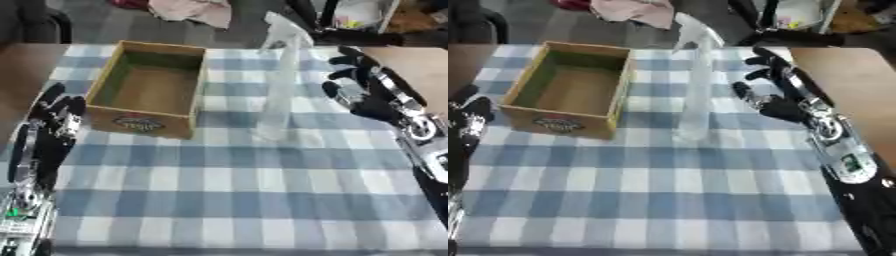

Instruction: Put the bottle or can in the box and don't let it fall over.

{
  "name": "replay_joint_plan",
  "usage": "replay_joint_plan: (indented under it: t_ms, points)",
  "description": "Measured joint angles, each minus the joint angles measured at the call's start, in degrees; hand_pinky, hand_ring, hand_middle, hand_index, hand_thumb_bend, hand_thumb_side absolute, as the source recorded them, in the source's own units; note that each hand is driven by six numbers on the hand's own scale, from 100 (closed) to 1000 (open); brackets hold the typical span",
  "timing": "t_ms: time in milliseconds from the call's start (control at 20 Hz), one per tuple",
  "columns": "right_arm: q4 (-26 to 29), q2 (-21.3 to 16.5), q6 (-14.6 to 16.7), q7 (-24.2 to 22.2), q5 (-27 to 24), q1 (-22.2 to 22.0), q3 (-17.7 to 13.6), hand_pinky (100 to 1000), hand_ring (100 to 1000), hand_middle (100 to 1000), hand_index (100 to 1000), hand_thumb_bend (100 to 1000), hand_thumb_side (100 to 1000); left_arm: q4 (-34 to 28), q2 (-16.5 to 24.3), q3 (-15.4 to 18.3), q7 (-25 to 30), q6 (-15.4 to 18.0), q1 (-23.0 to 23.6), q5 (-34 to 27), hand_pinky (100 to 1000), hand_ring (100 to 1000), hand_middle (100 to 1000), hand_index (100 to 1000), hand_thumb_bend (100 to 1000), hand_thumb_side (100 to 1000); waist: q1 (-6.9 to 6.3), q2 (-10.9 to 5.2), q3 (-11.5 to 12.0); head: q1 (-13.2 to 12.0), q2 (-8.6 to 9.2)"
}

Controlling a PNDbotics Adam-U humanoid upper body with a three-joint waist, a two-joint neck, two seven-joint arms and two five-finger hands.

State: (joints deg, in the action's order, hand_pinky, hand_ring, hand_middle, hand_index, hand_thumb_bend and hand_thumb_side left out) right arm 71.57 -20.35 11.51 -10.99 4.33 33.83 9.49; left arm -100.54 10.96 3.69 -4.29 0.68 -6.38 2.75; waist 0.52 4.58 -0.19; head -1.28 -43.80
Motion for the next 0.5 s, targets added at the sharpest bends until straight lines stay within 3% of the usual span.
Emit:
replay_joint_plan:
  t_ms: [500]
  points:
    - [-7.83, 4.38, 0.62, -0.06, 2.01, 3.75, -0.85, 962, 774, 843, 1000, 378, 475, 0.0, -0.45, -0.35, 0.31, -0.13, -0.22, -0.15, 849, 955, 941, 954, 406, 622, -0.48, 0.1, 0.99, 0.91, 0.0]
